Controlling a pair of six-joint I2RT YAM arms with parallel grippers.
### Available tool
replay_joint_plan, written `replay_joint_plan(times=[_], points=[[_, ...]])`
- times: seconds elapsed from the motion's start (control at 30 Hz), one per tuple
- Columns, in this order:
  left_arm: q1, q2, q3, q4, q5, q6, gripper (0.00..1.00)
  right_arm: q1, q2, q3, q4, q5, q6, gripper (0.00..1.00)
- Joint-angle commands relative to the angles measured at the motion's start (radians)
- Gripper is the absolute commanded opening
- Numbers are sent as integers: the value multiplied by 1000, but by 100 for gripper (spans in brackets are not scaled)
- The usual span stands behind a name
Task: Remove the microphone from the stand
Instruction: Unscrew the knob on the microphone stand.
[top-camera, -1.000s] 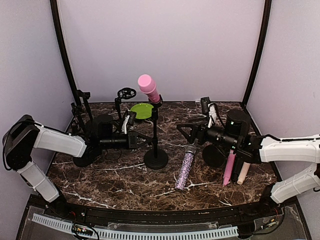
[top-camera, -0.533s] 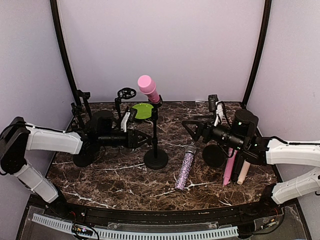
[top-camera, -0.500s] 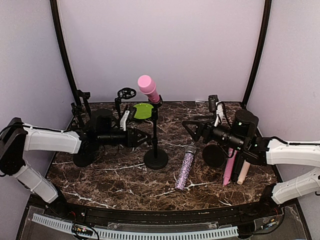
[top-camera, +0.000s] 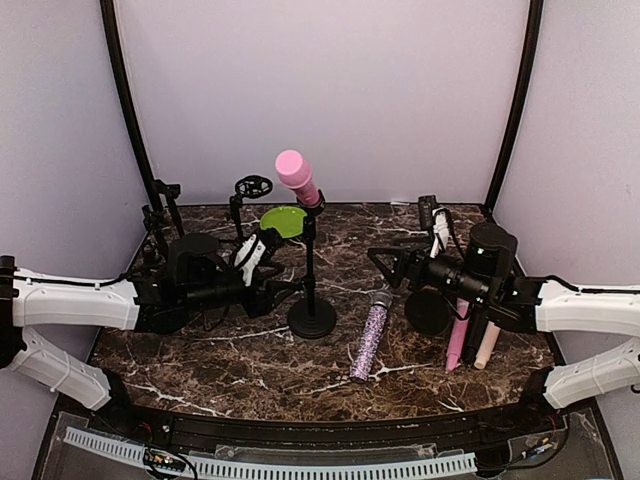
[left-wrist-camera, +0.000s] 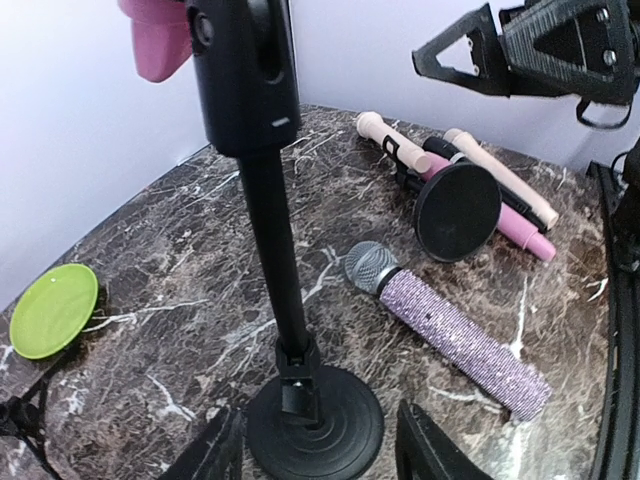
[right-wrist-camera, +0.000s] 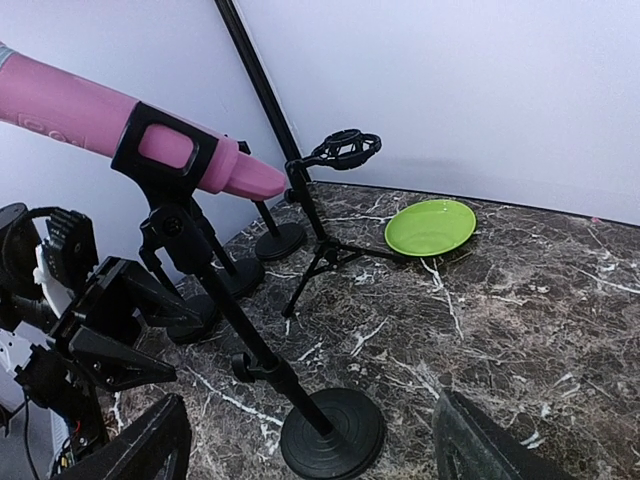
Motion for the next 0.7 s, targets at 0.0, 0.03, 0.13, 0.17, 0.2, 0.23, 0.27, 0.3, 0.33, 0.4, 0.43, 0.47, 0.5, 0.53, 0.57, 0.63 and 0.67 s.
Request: replay_joint_plan(times=[0.0, 0.03, 0.13, 0.17, 0.2, 0.23, 0.27, 0.3, 0.33, 0.4, 0.43, 0.47, 0.5, 0.53, 0.57, 0.63, 0.67], points=[[-31, -22, -22, 55, -99, 196, 53, 9, -32, -14, 14, 41, -5, 85], [-35, -19, -15, 47, -109, 227, 53, 9, -34, -17, 14, 42, -3, 85], [-73, 10, 2, 27, -190, 325, 51, 9, -37, -22, 13, 47, 0, 85], [-82, 18, 8, 23, -208, 343, 50, 9, -39, -23, 12, 46, 1, 85], [-92, 29, 10, 23, -237, 374, 50, 9, -39, -23, 12, 47, 0, 85], [-97, 34, 12, 26, -247, 386, 49, 9, -37, -23, 11, 46, 0, 85], [-104, 43, 12, 30, -263, 406, 49, 9, -37, -23, 8, 49, 0, 85], [-109, 47, 13, 31, -274, 415, 49, 9, -36, -21, 7, 49, -1, 85], [-111, 56, 14, 32, -278, 430, 49, 9, -35, -20, 5, 49, -3, 85], [-116, 66, 18, 31, -286, 447, 49, 9, -32, -17, 3, 48, -6, 86], [-116, 71, 21, 30, -288, 453, 49, 9, -30, -15, 4, 49, -8, 86], [-117, 78, 23, 29, -293, 464, 49, 9, -28, -14, 3, 49, -9, 86], [-119, 83, 24, 30, -296, 469, 50, 9, -26, -11, 3, 49, -10, 86], [-120, 91, 25, 32, -297, 477, 50, 9, -22, -9, 4, 48, -10, 86], [-120, 97, 26, 34, -299, 482, 50, 9, -19, -8, 3, 47, -10, 86], [-120, 110, 30, 37, -299, 492, 50, 9, -16, -6, 3, 46, -10, 86], [-121, 122, 37, 35, -299, 500, 51, 9, -13, -6, 3, 46, -10, 86]])
